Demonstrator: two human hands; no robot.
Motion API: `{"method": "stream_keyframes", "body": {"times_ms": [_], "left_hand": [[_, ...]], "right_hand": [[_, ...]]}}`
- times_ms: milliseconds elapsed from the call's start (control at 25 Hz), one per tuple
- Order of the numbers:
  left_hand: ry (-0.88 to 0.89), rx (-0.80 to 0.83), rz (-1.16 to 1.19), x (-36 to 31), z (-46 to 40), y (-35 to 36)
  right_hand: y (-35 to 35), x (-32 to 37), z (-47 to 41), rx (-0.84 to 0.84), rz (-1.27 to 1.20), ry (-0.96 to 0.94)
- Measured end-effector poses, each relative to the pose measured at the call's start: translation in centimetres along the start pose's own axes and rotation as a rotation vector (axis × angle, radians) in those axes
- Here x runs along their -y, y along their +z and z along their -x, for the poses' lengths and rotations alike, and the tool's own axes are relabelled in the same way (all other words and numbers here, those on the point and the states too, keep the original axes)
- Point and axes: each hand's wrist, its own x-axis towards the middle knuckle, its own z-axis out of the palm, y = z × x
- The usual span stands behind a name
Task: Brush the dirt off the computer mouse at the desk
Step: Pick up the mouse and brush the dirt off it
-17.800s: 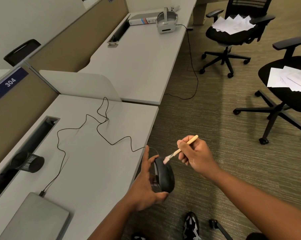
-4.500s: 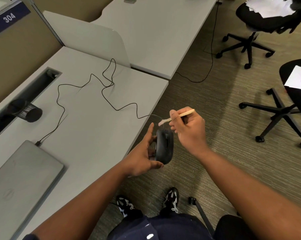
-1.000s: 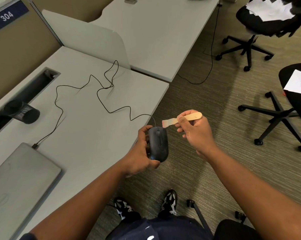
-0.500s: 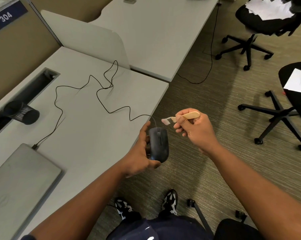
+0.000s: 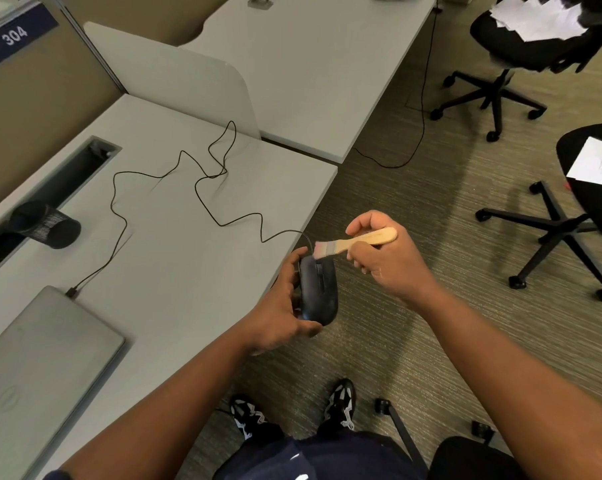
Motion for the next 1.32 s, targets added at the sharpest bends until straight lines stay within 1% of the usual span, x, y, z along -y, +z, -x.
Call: {"method": "stream_keyframes", "body": {"times_ms": [120,280,480,520,560,680,760,880,960,1080,1120,1240,1320], "left_hand": [[-0.010,0.004,0.001,0.1,0.1,0.1],[-0.033,0.031,0.002,0.2,0.3,0.3],[-0.024,0.031,-0.013,0.3,0.5,0.3],[-0.022,0.027,-0.011,0.2,0.5,0.2],[-0.022,0.022,-0.007,0.2,0.5,0.2],[-0.024,0.006,0.033,0.2,0.7,0.0],[-0.033,-0.016,0.070,0.2,0.8,0.0],[-0.035,-0.026,0.101,0.2,0.7,0.0],[-0.033,-0.018,0.101,0.1,0.7,-0.1],[-0.031,-0.001,0.105,0.1,0.8,-0.1],[-0.029,0.002,0.109,0.2,0.8,0.0],[-0.024,0.011,0.116,0.0,0.6,0.1],[-0.020,0.017,0.127,-0.1,0.4,0.1]], "right_hand": [[0.0,0.5,-0.1,0.036,0.029,0.028],[0.3,0.8,-0.5,0.039,0.164,0.039],[0.8,-0.1,-0.4,-0.036,0.356,-0.080],[0.7,-0.4,-0.3,-0.049,0.326,-0.083],[0.5,-0.6,-0.3,-0.052,0.233,-0.062],[-0.1,-0.5,-0.2,-0.061,-0.158,0.052],[-0.5,-0.4,-0.1,-0.062,-0.247,0.081],[-0.5,-0.8,-0.1,-0.021,-0.199,0.122],[-0.3,-1.3,-0.1,-0.049,-0.129,0.124],[-0.3,-1.8,-0.1,-0.144,0.034,0.027],[-0.3,-1.8,-0.1,-0.155,0.046,-0.011],[-0.2,-1.5,0.0,-0.101,-0.105,-0.042],[0.0,-1.4,0.1,-0.046,-0.124,-0.038]]}}
